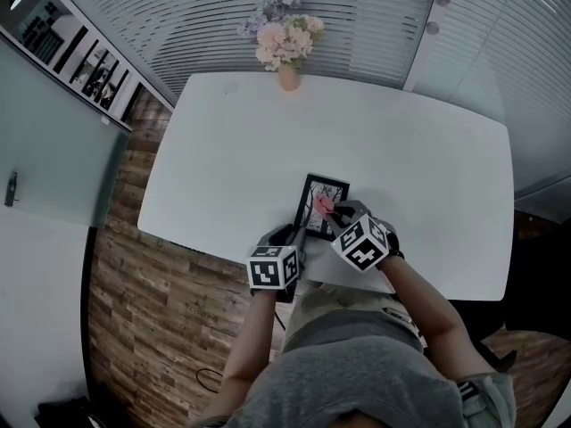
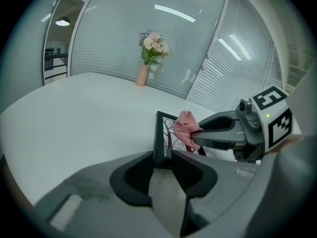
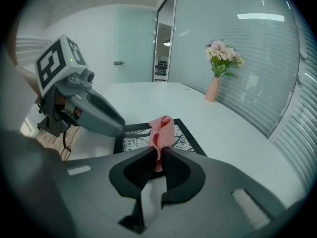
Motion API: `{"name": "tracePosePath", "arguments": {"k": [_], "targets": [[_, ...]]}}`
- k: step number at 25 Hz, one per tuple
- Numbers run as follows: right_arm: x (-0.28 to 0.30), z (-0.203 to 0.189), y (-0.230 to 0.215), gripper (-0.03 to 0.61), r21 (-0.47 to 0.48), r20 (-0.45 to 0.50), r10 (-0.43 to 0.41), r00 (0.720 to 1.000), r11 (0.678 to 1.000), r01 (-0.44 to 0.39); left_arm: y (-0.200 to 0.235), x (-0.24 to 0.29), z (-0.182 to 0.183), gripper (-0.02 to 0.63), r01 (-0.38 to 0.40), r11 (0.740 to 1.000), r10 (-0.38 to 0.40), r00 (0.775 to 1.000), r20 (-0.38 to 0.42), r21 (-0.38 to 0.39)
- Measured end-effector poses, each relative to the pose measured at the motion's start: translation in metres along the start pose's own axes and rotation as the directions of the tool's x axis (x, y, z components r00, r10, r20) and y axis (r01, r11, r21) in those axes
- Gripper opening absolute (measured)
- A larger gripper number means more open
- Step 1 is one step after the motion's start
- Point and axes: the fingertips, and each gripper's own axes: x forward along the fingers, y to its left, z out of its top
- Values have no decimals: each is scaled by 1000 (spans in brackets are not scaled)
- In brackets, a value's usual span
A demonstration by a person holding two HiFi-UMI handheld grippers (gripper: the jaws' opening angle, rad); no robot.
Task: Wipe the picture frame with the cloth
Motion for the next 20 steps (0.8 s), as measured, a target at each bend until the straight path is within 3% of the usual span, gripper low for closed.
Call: {"name": "tracePosePath", "arguments": {"k": [12, 20], "targets": [[-6, -5, 25, 40, 19, -7, 54, 999, 998, -54, 0, 0, 1, 120, -19, 1000, 19, 1000, 14, 0], [-6, -6, 26, 40, 46, -5, 25, 1000, 999, -25, 0, 1, 2, 120, -43, 999, 43, 998, 37, 9]]}}
